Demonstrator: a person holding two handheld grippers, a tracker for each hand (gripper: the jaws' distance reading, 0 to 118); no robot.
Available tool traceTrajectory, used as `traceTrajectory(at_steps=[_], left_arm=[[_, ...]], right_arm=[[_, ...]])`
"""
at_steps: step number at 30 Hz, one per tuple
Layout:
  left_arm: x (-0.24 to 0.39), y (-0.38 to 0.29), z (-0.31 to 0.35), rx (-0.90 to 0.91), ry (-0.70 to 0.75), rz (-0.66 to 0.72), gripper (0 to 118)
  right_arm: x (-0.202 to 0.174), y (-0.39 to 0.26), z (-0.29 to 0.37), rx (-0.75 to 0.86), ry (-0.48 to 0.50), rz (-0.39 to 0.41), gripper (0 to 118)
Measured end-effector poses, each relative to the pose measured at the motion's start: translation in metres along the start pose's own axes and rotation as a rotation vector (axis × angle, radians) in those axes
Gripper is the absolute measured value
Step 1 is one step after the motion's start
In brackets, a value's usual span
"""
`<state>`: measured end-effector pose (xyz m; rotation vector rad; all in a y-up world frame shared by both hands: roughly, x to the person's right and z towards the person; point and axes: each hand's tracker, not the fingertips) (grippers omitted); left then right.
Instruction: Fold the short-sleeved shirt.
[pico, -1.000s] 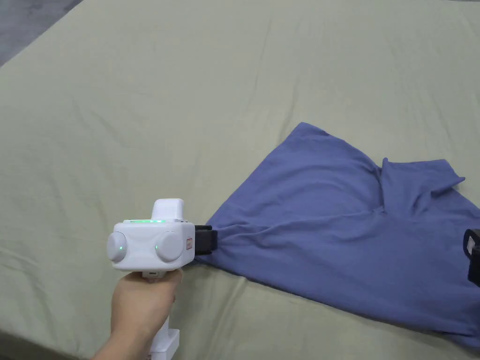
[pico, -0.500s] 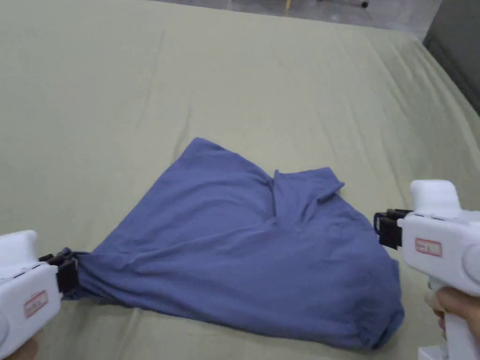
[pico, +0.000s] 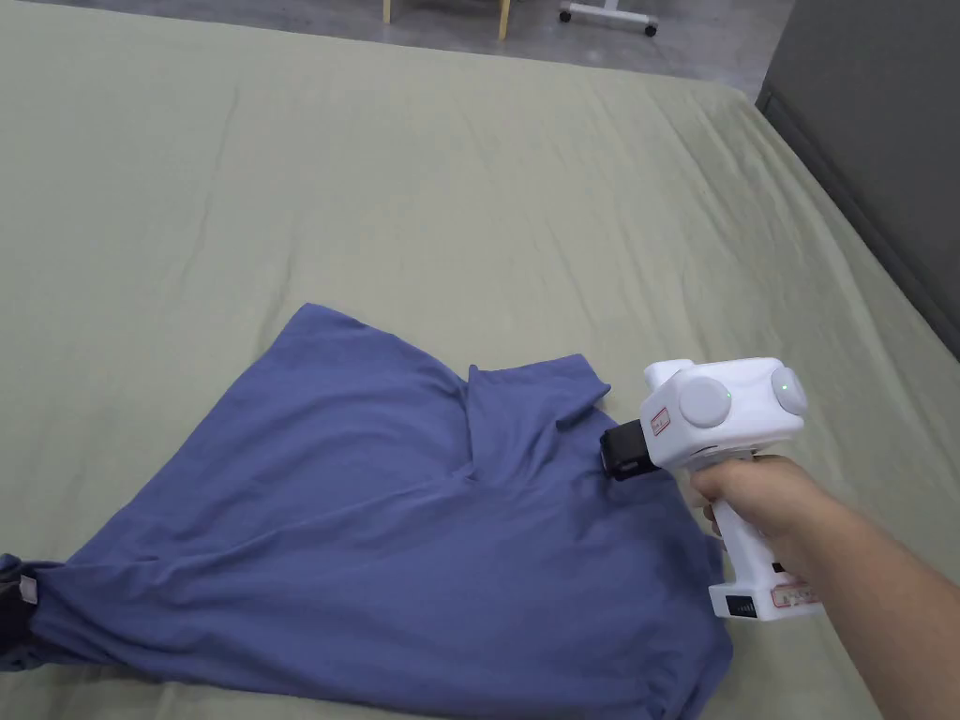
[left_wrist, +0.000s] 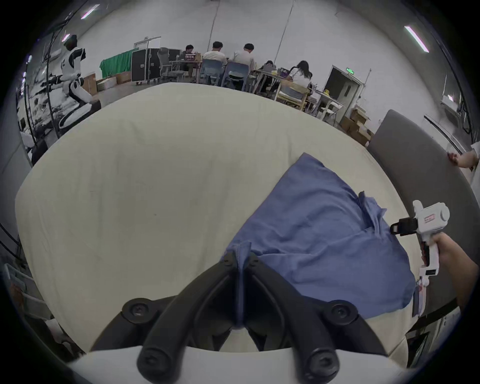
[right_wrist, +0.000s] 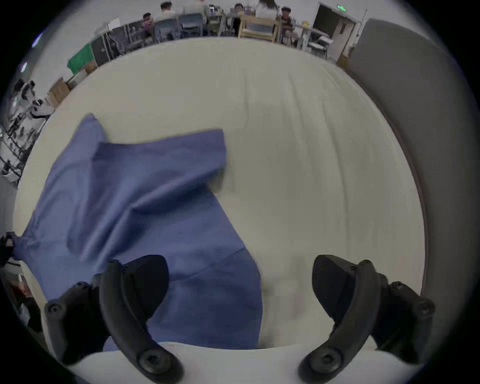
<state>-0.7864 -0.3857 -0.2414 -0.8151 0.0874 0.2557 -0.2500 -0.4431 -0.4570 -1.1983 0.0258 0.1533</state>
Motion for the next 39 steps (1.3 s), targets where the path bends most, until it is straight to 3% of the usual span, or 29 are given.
traceTrajectory(at_steps=[2, 3, 4, 7, 11, 15, 18, 23, 25, 33, 39], left_arm=[[-0.001, 0.0, -0.004, -0.011, 0.007, -0.004, 0], [-0.001, 0.0, -0.005, -0.013, 0.013, -0.005, 0], [-0.001, 0.0, -0.006, -0.016, 0.016, -0.003, 0], [-0.002, 0.0, -0.008, -0.017, 0.02, 0.012, 0], [-0.002, 0.008, -0.001, 0.02, 0.011, 0.088, 0], [0.01, 0.045, 0.012, 0.103, -0.044, 0.141, 0], [0.029, 0.096, 0.022, 0.187, -0.07, 0.137, 0], [0.063, 0.206, 0.054, 0.334, -0.139, 0.164, 0], [0.084, 0.261, 0.071, 0.391, -0.119, 0.087, 0], [0.145, 0.44, 0.123, 0.519, -0.111, -0.066, 0], [0.153, 0.513, 0.124, 0.461, -0.07, -0.095, 0]], right_arm=[[-0.003, -0.005, 0.004, 0.008, 0.079, -0.034, 40], [-0.006, -0.005, 0.01, 0.021, 0.08, -0.055, 6], [-0.012, -0.007, 0.015, 0.034, 0.042, -0.041, 4], [-0.025, -0.02, 0.033, 0.114, 0.046, 0.002, 4], [-0.022, -0.033, 0.083, 0.273, 0.079, -0.07, 4], [-0.013, -0.024, 0.167, 0.458, 0.061, -0.039, 4], [-0.012, -0.006, 0.237, 0.596, -0.056, 0.057, 4], [0.004, 0.032, 0.335, 0.772, -0.203, 0.046, 4], [0.019, 0.058, 0.37, 0.819, -0.247, 0.027, 4], [0.06, 0.163, 0.483, 0.955, -0.243, -0.075, 4], [0.07, 0.227, 0.516, 0.916, -0.264, -0.117, 4]])
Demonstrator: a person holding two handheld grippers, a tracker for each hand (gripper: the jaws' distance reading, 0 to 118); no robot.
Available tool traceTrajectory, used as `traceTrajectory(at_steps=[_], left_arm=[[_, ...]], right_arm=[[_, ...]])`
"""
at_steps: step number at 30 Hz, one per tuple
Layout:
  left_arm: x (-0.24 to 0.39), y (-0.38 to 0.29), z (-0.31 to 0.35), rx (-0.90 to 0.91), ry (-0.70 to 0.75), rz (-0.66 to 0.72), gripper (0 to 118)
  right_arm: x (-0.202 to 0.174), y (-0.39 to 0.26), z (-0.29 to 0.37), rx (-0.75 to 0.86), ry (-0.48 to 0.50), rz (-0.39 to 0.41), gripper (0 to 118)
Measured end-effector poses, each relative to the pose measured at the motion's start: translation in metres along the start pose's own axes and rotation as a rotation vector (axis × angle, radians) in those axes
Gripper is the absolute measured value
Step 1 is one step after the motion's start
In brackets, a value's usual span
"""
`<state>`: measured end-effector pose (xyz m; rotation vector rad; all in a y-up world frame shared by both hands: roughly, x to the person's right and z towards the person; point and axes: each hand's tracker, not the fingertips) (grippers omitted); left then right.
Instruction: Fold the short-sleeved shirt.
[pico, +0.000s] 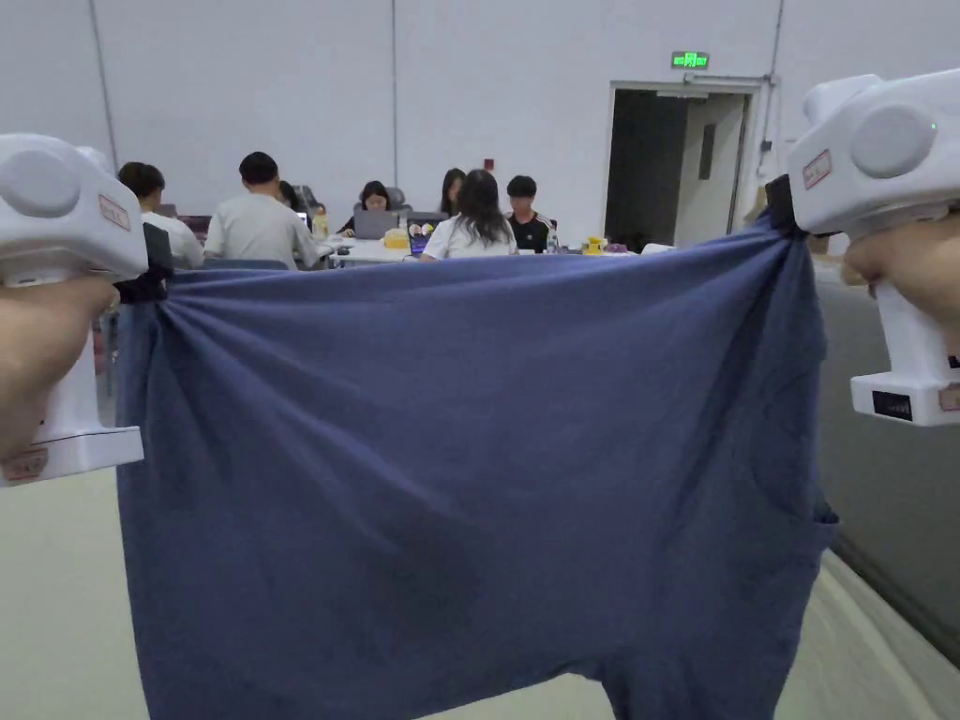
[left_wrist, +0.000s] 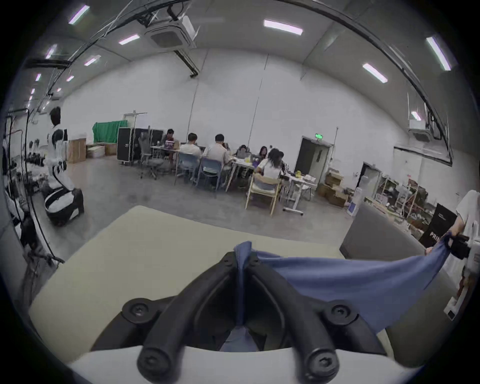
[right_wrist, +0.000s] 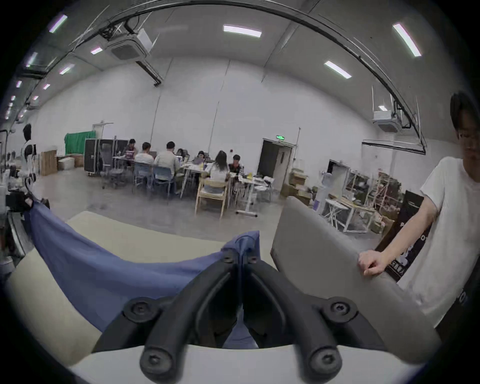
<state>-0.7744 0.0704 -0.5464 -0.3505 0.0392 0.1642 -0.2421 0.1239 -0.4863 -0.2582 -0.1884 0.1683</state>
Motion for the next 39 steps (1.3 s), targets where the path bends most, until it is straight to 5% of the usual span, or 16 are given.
traceTrajectory(at_steps=[15, 18, 30, 39], left_arm=[[0.01, 0.013, -0.035, -0.009, 0.003, -0.046, 0], [0.012, -0.02, -0.057, -0.066, 0.005, -0.073, 0], [-0.013, -0.234, -0.1, -0.372, -0.044, 0.002, 0], [-0.088, -0.375, -0.058, -0.45, -0.057, 0.132, 0]], right_arm=[[-0.018, 0.007, -0.042, -0.109, -0.029, -0.026, 4], [-0.031, -0.028, -0.058, -0.152, -0.023, 0.023, 4], [-0.073, -0.253, -0.1, -0.415, 0.136, -0.041, 4], [-0.06, -0.397, -0.025, -0.433, 0.239, -0.104, 4]])
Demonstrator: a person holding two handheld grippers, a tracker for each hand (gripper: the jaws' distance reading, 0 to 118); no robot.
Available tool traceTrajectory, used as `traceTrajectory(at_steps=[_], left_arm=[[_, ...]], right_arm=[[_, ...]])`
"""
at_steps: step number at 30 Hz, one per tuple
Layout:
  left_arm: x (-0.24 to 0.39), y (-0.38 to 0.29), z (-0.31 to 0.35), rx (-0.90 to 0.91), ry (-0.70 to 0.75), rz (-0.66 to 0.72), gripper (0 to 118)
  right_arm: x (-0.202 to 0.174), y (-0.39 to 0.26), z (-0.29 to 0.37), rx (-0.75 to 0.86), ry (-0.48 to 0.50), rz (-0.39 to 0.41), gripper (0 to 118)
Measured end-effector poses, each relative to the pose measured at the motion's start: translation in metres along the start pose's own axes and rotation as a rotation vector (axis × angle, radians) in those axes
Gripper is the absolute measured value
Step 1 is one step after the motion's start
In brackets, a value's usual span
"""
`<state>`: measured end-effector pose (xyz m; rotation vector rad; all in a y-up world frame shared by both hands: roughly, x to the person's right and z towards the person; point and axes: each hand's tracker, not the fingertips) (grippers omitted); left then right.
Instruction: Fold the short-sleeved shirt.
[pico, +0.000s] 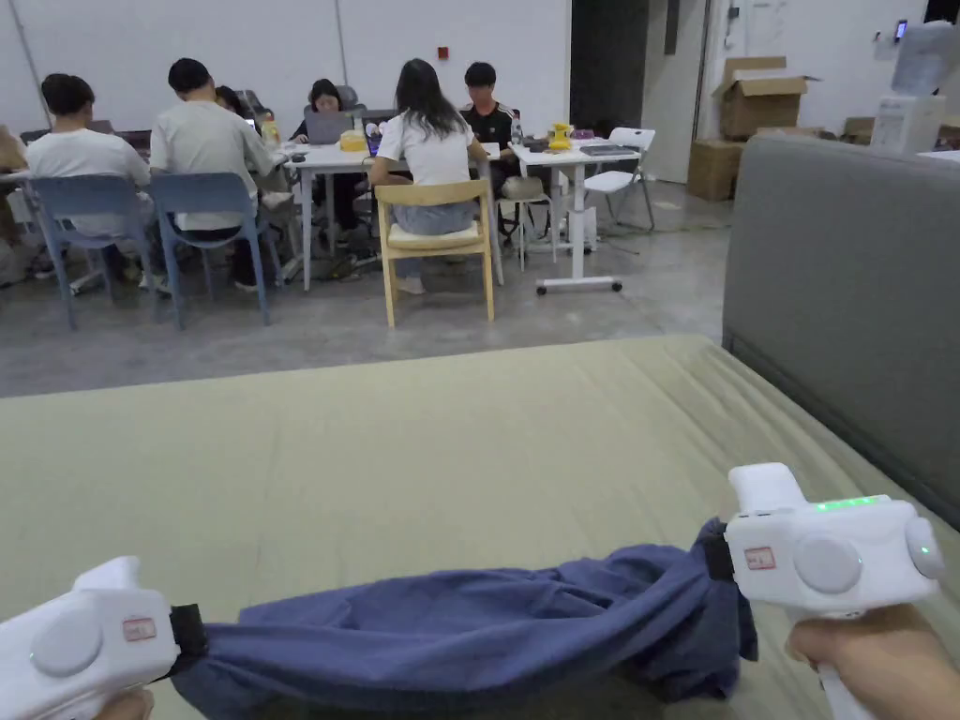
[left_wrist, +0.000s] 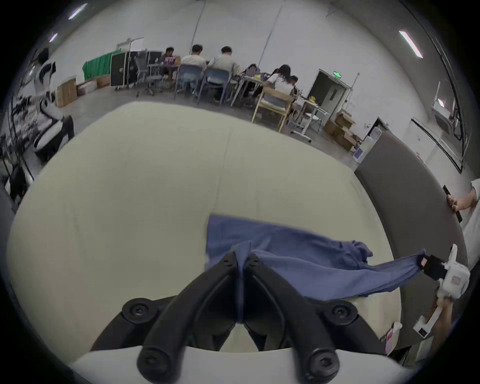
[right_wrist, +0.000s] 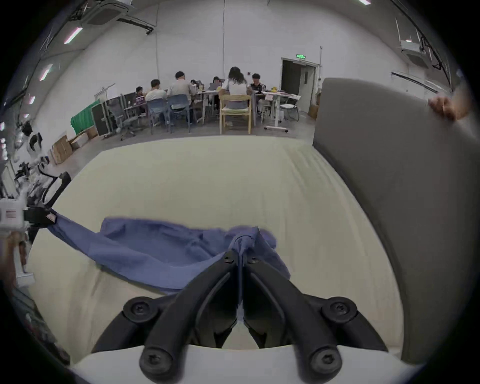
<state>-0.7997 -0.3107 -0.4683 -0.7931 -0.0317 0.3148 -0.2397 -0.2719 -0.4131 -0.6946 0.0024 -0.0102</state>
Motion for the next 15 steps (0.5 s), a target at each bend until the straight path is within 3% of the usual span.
traceTrajectory(at_steps=[3, 5, 11, 14, 15], left_arm=[[-0.023, -0.043, 0.024, 0.011, -0.008, 0.034, 0], [-0.032, -0.069, 0.043, 0.014, -0.027, 0.024, 0], [-0.052, -0.135, 0.105, 0.01, -0.066, 0.058, 0], [-0.057, -0.162, 0.13, 0.002, -0.068, 0.036, 0], [-0.06, -0.17, 0.137, -0.015, -0.079, 0.031, 0]], right_arm=[[0.009, -0.047, 0.03, -0.001, 0.023, -0.061, 4], [0.013, -0.073, 0.049, -0.006, 0.024, -0.059, 4], [0.01, -0.135, 0.112, -0.015, 0.043, -0.038, 4], [0.006, -0.167, 0.134, -0.036, -0.007, 0.048, 4], [0.005, -0.179, 0.141, -0.047, 0.002, 0.039, 4]])
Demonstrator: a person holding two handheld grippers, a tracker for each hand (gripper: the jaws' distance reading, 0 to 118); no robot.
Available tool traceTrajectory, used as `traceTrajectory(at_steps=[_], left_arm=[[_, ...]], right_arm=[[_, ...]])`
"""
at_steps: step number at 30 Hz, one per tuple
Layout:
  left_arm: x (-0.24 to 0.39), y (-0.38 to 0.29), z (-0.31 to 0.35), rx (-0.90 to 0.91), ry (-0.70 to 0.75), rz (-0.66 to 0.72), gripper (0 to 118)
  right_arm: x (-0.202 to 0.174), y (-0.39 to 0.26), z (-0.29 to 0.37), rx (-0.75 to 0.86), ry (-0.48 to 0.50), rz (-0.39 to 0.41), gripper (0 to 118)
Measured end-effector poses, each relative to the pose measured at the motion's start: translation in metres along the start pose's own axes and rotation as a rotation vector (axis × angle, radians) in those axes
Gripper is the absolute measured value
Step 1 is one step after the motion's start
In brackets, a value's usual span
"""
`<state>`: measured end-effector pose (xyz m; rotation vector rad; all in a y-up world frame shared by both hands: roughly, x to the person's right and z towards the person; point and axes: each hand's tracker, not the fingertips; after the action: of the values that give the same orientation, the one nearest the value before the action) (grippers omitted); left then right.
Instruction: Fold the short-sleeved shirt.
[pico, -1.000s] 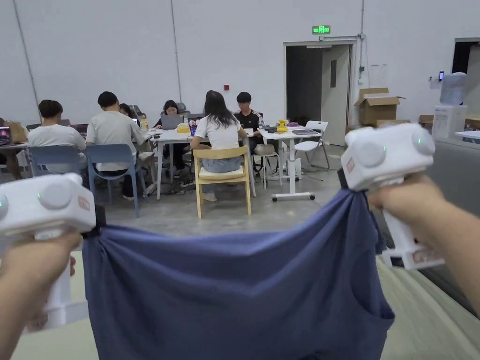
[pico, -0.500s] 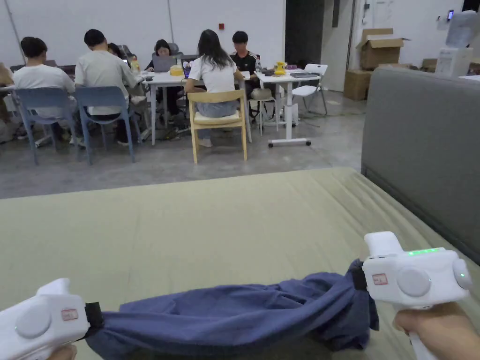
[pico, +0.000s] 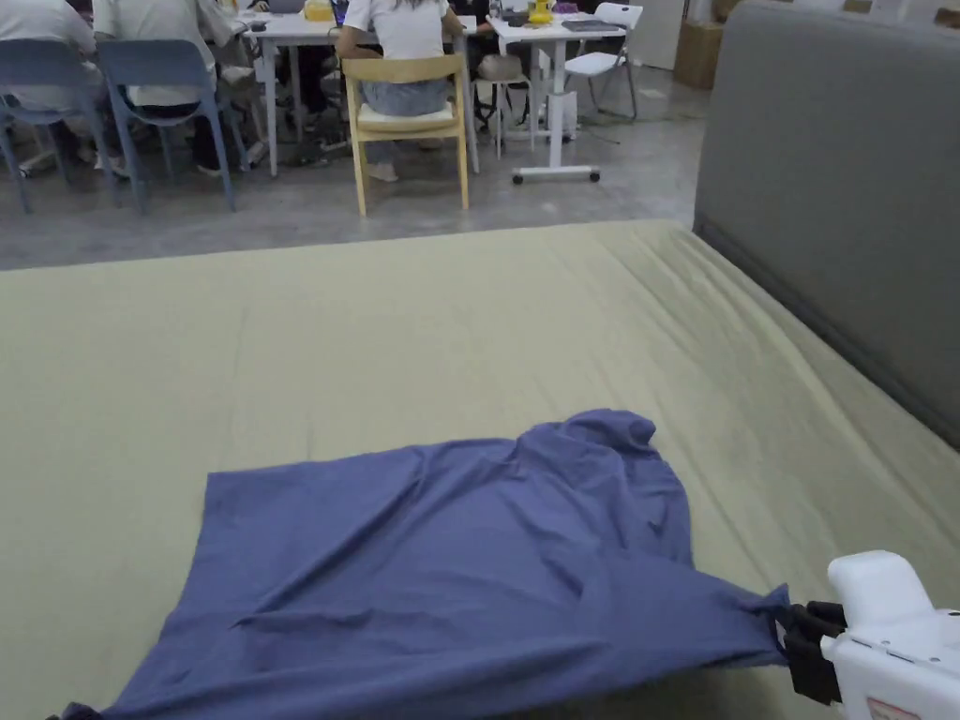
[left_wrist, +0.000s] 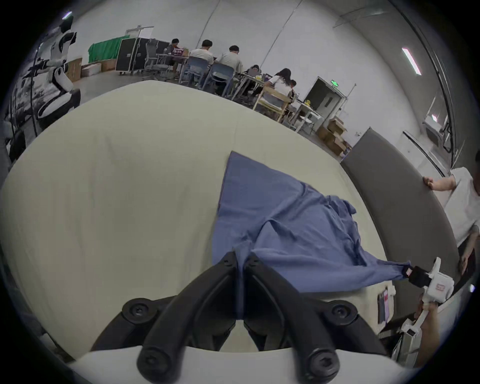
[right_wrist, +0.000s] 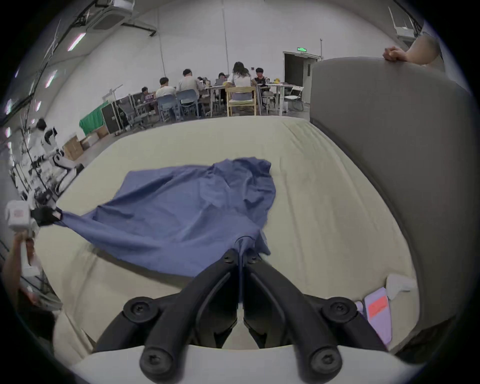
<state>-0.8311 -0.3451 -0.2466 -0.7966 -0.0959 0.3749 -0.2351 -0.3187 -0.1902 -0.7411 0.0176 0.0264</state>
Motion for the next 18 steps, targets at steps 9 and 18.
traceTrajectory(at_steps=[9, 18], left_arm=[[-0.018, -0.075, 0.032, -0.107, 0.04, -0.033, 0], [-0.037, -0.121, -0.009, -0.292, 0.155, -0.058, 0]], right_arm=[[0.005, -0.085, 0.031, -0.17, 0.005, 0.027, 4], [0.013, -0.125, -0.022, -0.439, 0.012, 0.041, 3]])
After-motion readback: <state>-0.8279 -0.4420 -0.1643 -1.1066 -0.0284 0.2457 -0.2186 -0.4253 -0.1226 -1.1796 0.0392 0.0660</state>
